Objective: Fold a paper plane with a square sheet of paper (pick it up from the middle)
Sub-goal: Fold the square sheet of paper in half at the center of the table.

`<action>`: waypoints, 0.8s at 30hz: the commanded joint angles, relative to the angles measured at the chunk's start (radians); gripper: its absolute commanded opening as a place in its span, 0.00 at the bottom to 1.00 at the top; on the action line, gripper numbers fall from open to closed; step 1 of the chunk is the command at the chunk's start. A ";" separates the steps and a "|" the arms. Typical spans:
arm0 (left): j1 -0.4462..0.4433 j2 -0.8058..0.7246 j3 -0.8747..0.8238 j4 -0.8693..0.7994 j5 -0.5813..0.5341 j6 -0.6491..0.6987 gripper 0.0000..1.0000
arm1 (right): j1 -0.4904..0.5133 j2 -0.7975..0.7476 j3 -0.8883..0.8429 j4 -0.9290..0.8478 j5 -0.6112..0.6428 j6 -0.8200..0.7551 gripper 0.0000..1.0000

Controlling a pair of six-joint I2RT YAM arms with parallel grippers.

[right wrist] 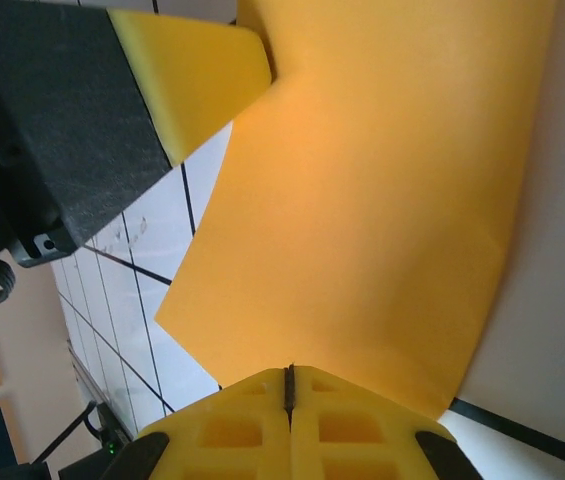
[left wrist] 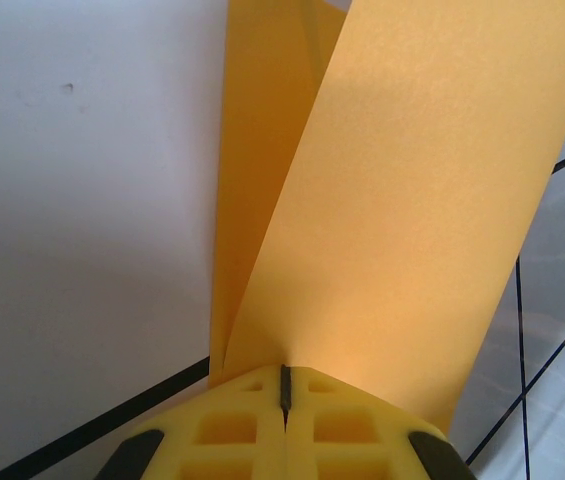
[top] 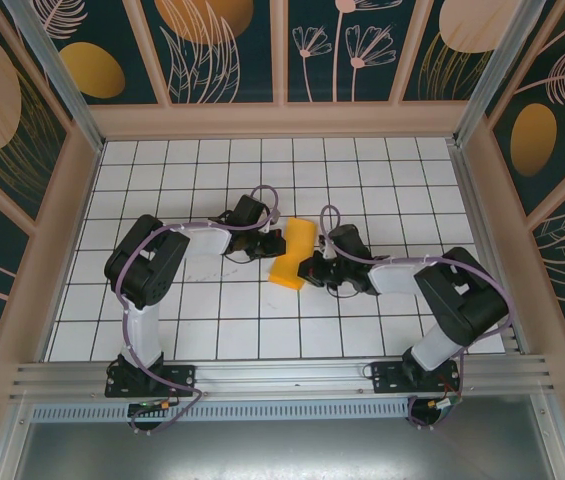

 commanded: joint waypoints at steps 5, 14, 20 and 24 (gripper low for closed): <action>-0.005 0.049 -0.030 -0.051 -0.021 0.018 0.00 | 0.008 0.069 -0.051 0.014 0.023 0.001 0.00; -0.005 0.046 -0.030 -0.052 -0.020 0.018 0.00 | 0.011 -0.034 -0.008 -0.016 -0.003 -0.006 0.00; -0.005 0.044 -0.031 -0.053 -0.020 0.019 0.00 | 0.029 -0.006 -0.030 0.030 -0.037 0.007 0.00; -0.006 0.045 -0.031 -0.053 -0.018 0.018 0.00 | 0.044 0.040 -0.039 -0.001 -0.005 0.000 0.00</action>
